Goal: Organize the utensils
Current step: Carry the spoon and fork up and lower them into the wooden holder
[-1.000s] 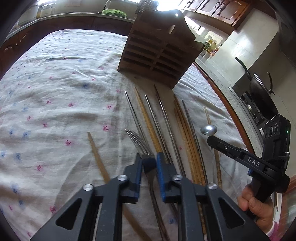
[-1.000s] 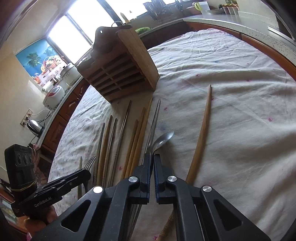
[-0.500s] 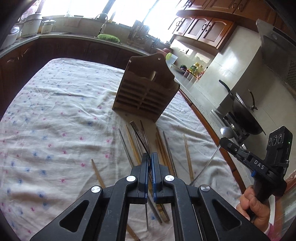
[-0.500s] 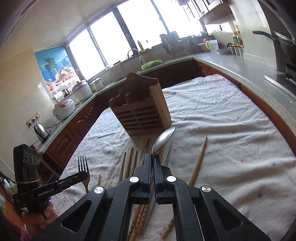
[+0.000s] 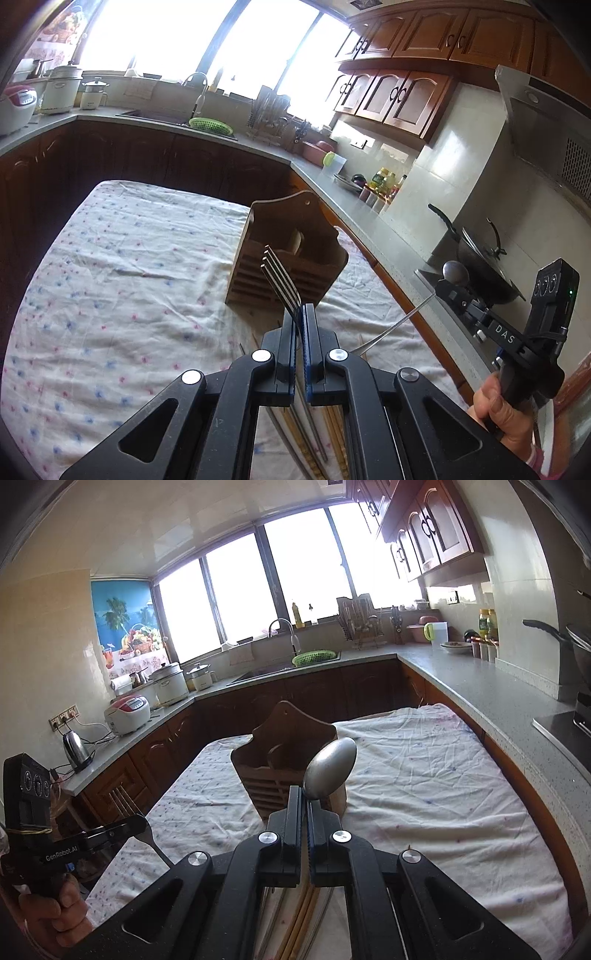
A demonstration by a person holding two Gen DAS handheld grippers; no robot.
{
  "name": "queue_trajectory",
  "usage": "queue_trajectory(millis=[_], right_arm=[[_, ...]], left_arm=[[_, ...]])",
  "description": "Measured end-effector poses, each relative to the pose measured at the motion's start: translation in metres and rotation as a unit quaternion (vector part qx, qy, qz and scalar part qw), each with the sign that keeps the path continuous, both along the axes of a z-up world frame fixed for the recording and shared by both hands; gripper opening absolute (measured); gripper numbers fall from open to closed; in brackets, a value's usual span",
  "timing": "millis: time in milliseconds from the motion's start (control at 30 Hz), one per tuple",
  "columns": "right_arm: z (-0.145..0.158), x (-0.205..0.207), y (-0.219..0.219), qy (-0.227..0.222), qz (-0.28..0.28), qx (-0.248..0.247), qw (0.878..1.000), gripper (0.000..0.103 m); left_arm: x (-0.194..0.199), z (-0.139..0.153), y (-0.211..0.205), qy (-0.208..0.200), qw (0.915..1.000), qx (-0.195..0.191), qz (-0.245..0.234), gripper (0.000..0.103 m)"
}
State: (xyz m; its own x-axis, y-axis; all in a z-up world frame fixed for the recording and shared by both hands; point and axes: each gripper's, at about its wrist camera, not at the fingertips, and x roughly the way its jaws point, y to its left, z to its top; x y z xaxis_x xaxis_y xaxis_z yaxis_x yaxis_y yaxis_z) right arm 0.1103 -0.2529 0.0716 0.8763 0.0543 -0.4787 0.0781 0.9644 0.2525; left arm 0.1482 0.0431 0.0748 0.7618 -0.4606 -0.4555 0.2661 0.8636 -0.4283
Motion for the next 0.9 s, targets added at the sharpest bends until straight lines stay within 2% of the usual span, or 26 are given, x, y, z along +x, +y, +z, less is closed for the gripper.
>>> queue_trajectory(millis=[300,433,600,833,900], right_arm=[[0.037,0.041,-0.007,-0.045,-0.009,-0.037,0.998,0.002],[0.051,0.071,-0.011,-0.059,-0.016,-0.059,0.996,0.002],[0.041,0.108,-0.015,-0.054,-0.019,-0.074,0.996,0.002],[-0.008,0.143,-0.014,-0.006,-0.004,-0.081,0.997,0.002],[-0.023,0.148,-0.015,0.009,0.001,-0.076,0.997,0.002]], left_arm=[[0.062,0.046,-0.002,-0.061,0.998,0.0,0.017,0.001],[0.1,0.051,-0.009,-0.076,0.9969,0.002,0.022,0.001],[0.152,0.024,-0.02,-0.067,0.9973,0.006,0.031,0.001],[0.203,-0.028,-0.04,-0.026,0.9991,0.017,0.027,0.001],[0.216,-0.031,-0.041,-0.014,0.9994,0.017,0.027,0.001]])
